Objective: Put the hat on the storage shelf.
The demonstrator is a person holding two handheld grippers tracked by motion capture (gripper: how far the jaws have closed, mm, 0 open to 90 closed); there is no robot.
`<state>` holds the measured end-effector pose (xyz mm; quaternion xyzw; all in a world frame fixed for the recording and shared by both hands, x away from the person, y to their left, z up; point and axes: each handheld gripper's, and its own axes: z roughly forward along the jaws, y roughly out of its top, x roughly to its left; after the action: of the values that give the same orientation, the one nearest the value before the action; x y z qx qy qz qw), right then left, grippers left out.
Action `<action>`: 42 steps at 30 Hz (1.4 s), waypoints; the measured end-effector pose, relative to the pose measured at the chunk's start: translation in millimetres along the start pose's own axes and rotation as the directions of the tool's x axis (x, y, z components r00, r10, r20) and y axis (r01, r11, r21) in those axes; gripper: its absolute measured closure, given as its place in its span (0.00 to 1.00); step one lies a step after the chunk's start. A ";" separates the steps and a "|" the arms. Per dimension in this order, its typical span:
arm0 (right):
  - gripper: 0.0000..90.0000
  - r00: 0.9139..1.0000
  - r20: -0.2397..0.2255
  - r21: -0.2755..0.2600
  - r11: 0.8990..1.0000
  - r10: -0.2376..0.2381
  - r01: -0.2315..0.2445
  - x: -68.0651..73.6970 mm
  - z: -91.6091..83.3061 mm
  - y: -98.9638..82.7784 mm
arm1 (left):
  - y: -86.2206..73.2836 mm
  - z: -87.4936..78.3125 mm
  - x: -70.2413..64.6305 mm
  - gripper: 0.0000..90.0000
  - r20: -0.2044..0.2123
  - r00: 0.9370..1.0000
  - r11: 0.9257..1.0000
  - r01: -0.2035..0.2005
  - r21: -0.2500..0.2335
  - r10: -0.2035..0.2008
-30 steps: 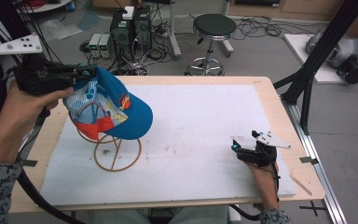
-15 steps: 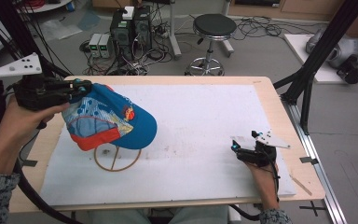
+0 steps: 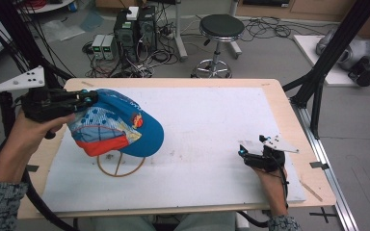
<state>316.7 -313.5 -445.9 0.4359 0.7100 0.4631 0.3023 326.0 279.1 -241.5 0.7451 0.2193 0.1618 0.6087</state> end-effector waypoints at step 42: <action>0.12 1.000 -0.004 -0.008 1.000 0.003 -0.003 -0.3 1.1 0.7 | -25.4 -21.4 16.6 0.59 -0.057 0.997 0.983 0.047 -0.175 -0.057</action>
<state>317.9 -313.2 -445.6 0.4347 0.7081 0.4672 0.3021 326.0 309.8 -262.4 0.6778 0.2425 0.1875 0.6683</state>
